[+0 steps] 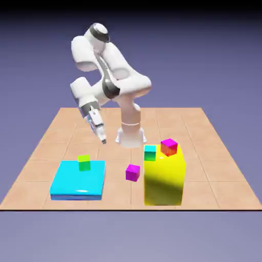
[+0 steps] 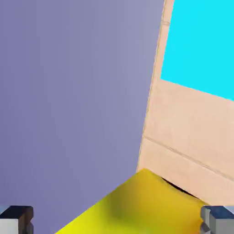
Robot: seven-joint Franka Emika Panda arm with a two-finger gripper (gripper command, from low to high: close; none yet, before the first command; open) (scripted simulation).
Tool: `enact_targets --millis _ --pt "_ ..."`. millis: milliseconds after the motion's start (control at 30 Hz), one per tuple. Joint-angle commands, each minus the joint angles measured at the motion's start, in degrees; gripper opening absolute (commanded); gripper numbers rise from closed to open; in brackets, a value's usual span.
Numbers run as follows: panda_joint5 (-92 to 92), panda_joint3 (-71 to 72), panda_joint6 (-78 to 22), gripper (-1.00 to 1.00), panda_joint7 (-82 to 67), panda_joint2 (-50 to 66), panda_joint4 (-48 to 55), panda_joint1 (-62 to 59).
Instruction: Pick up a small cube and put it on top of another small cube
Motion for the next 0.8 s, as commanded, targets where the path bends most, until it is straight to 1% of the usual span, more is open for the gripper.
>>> enact_targets --millis 0,500,533,767 --pt "-0.5 -2.1 -0.3 0.0 1.6 -0.5 -0.1 1.1" --pt "-8.0 -32.8 -4.7 0.0 24.6 -7.3 -0.9 16.8" --pt "-8.0 -32.8 -4.7 0.0 24.6 -7.3 -0.9 16.8" --pt "-25.5 -37.1 -13.1 0.0 34.5 -19.8 2.0 12.8"
